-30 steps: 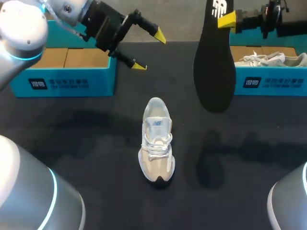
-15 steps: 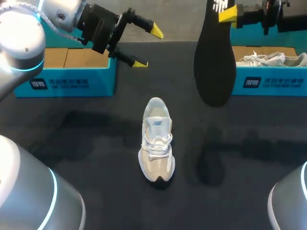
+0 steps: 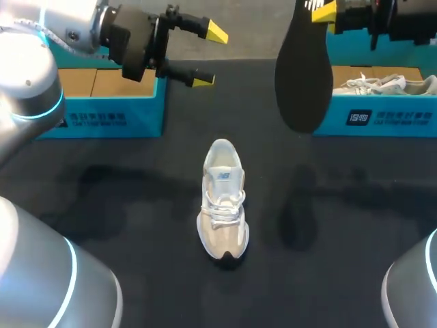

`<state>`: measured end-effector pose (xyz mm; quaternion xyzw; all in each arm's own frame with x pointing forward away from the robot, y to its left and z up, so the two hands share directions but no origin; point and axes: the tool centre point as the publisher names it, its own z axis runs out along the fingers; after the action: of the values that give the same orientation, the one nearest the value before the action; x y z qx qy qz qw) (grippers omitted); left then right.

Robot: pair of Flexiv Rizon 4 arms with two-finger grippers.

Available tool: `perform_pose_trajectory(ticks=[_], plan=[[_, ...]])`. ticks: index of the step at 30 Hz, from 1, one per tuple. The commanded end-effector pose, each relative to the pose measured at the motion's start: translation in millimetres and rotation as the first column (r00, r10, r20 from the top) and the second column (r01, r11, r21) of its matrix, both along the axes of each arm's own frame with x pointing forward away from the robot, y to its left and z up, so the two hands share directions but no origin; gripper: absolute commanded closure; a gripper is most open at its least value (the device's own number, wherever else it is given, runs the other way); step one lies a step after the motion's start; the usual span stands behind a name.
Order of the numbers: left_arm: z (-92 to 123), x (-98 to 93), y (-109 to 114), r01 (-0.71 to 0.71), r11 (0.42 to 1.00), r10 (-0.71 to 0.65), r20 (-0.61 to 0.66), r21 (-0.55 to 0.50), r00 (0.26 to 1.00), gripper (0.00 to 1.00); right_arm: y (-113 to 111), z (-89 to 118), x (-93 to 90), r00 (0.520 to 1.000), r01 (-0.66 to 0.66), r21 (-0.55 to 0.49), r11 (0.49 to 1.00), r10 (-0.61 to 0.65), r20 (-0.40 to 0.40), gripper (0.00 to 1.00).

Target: Take the shoe out of the shoebox, open the shoe tongue, remove and reinsert the insole, then place the shoe into the shoebox

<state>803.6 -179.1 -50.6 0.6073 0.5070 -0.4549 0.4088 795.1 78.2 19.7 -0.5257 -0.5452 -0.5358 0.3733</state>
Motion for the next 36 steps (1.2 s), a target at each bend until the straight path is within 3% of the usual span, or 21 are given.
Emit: perform_pose_trajectory(ticks=[1, 14, 24, 36], plan=[[-0.9, -8.4, -1.1, -0.010, 0.998, 0.012, 0.024, -0.060, 1.000, 0.00, 11.0, -5.0, 28.4, 0.998, -0.026, -0.004, 1.000, 0.025, -0.058, 1.00], [1.0, -15.1, -17.5, -0.002, 0.983, 0.015, 0.074, -0.181, 0.997, 0.00, 28.0, -16.7, 46.9, 0.979, -0.047, -0.018, 0.999, 0.043, -0.198, 1.00], [5.6, -25.6, -26.7, 0.016, 0.968, 0.007, 0.090, -0.250, 0.996, 0.00, 42.4, -33.6, 54.1, 0.967, -0.050, -0.033, 0.998, 0.040, -0.252, 1.00], [3.0, -25.6, -41.1, 0.028, 0.959, -0.005, 0.084, -0.282, 0.996, 0.00, 75.7, -48.6, 67.9, 0.948, -0.002, -0.026, 1.000, -0.006, -0.319, 1.00]])
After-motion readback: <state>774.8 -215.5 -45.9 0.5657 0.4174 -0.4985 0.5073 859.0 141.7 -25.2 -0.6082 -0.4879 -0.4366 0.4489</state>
